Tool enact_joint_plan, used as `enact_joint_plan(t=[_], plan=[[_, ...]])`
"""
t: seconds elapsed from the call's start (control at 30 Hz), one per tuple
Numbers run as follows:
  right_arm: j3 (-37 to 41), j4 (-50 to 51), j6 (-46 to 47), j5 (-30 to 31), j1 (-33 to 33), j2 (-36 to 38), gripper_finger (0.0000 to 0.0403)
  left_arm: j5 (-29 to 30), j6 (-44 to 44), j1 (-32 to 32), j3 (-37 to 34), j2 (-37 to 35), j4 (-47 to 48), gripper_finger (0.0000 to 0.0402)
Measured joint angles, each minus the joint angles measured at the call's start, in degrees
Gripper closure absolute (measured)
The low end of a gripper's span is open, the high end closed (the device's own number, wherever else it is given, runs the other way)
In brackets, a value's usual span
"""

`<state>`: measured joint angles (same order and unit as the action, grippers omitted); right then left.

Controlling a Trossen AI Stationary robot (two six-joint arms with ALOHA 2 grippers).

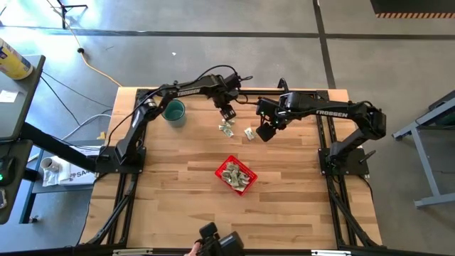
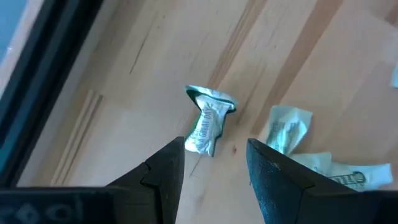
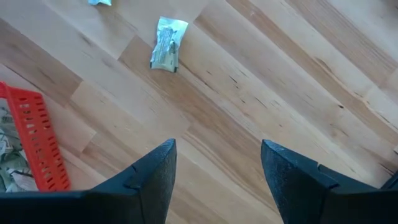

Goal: Pick and place Stevia / Truvia into bins
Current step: Put the green stevia packet into the bin

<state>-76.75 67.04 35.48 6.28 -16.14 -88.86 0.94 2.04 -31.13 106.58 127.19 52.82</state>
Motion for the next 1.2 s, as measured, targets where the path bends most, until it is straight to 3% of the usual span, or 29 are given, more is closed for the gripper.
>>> enact_joint_plan(t=[0.43, 0.57, 0.8, 0.97, 1.03, 1.2], plan=[[0.0, -0.3, -1.0, 0.2, 0.0, 0.0, 0.0179, -2.8, 2.2, -1.5, 0.0, 4.6, -0.7, 0.0200], [0.0, -0.3, -1.0, 0.8, 0.0, 0.0, 0.0178, -2.9, 2.7, -1.6, 0.0, 4.6, -0.7, 0.0241], [0.0, -0.3, -1.1, 0.7, -0.4, 0.0, 0.0180, -2.7, 2.7, -1.6, 0.0, 4.7, -0.9, 0.0358], [0.0, -0.2, -1.0, -0.6, -0.4, 0.0, 0.0181, 1.8, 2.2, -1.4, -0.1, 3.5, 0.2, 0.0370], [0.0, -0.1, -1.0, -0.7, -0.4, 0.0, 0.0181, 0.5, 1.4, -1.4, -0.1, 1.9, 1.7, 0.0361], [0.0, 0.0, -0.9, -0.7, -0.3, 0.1, 0.0181, -9.8, 0.5, 0.6, -0.1, -3.9, 8.8, 0.0357]])
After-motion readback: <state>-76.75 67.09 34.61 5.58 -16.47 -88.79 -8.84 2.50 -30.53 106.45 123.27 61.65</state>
